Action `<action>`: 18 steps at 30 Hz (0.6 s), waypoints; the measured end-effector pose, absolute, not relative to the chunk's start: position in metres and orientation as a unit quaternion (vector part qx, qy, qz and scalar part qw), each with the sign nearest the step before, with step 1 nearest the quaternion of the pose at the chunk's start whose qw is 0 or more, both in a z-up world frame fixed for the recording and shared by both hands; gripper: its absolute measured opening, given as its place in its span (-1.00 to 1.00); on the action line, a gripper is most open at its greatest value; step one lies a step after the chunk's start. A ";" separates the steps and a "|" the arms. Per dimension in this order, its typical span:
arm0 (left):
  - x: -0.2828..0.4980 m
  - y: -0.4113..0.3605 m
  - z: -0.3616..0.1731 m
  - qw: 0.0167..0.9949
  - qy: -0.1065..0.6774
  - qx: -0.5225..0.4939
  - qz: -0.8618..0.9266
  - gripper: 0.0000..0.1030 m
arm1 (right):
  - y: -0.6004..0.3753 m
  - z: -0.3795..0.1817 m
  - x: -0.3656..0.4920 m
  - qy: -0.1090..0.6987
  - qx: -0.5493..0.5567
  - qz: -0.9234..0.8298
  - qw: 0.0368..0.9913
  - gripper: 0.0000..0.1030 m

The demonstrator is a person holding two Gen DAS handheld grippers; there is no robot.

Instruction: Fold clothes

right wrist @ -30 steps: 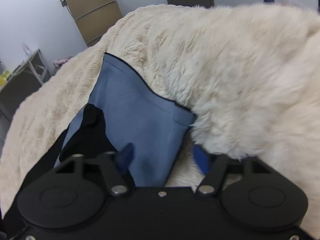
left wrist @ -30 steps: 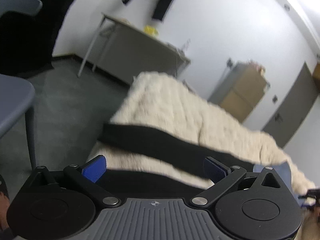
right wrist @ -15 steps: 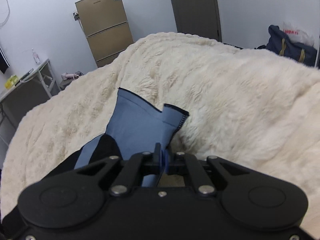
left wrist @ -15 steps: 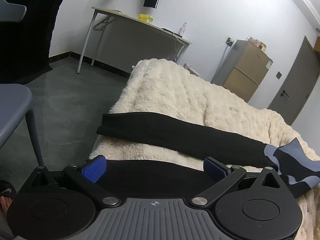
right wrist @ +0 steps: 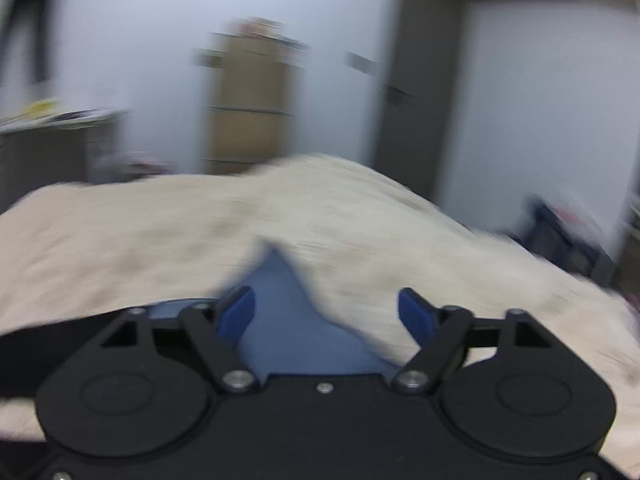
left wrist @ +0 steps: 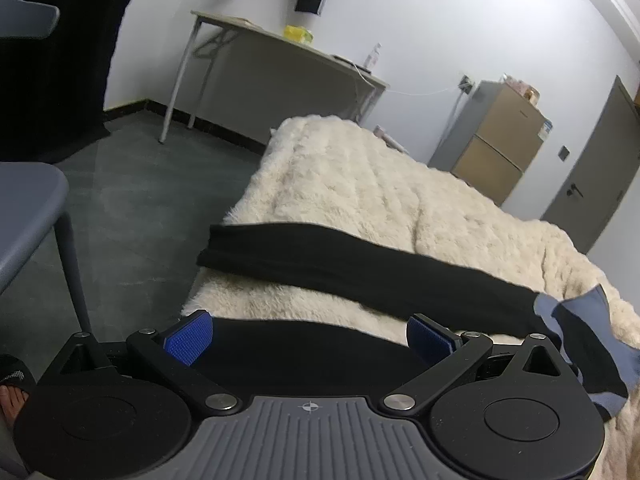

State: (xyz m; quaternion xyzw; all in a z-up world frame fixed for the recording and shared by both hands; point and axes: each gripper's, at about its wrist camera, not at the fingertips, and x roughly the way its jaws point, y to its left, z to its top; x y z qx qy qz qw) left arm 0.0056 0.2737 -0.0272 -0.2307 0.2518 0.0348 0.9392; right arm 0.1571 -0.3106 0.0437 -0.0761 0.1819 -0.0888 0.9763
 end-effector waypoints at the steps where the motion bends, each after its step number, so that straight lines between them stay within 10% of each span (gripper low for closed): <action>1: 0.003 0.276 -0.026 0.940 0.243 -0.236 0.041 0.99 | -0.281 0.032 0.153 0.174 -0.107 -0.057 0.977 0.45; 6: -0.025 0.310 -0.027 0.920 0.181 -0.325 0.119 0.99 | -0.114 -0.049 0.120 0.131 -0.295 0.096 0.942 -0.25; 18: -0.086 0.368 -0.043 0.846 0.072 -0.507 0.150 0.99 | 0.150 -0.168 0.041 0.030 -0.423 0.220 0.879 -0.22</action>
